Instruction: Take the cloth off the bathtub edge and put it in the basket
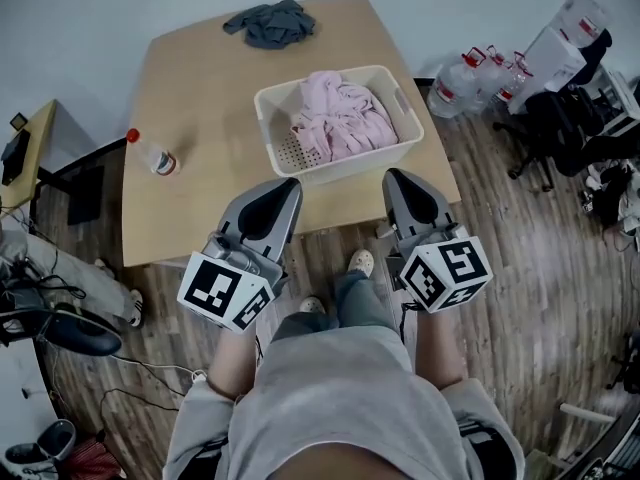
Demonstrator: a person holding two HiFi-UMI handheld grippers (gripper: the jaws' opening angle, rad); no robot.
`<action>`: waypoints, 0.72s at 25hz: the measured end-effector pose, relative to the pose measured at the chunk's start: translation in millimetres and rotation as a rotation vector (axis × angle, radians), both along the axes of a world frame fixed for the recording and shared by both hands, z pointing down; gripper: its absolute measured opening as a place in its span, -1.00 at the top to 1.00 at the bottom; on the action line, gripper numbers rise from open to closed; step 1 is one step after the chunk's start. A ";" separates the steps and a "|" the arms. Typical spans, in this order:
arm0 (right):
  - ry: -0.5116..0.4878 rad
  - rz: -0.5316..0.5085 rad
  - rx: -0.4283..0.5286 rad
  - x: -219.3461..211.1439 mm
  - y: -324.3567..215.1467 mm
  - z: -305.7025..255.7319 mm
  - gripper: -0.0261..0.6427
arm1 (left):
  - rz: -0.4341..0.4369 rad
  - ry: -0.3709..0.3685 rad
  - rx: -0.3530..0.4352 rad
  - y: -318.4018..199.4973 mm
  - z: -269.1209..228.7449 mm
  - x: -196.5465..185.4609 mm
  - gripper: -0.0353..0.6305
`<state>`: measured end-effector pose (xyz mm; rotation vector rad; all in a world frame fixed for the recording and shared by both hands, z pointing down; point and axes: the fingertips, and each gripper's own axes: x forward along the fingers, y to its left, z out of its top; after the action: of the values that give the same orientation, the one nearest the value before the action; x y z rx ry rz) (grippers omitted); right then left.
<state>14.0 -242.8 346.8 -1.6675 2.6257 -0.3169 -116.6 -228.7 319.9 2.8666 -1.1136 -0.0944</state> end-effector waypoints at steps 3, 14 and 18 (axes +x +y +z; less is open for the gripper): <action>-0.003 0.012 0.019 0.9 11.9 -6.4 0.89 | 0.018 0.000 0.006 9.0 -0.4 4.1 0.90; -0.021 -0.022 0.083 12.5 42.4 -30.3 0.89 | 0.014 0.009 0.050 36.7 -19.5 27.1 0.90; 0.012 -0.054 0.100 19.6 60.5 -36.6 0.89 | 0.010 0.009 0.059 52.7 -25.1 44.6 0.90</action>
<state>33.6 -182.3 310.2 -1.5757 2.6509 -0.1747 -72.0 -176.0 294.9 2.9200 -1.1141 -0.1413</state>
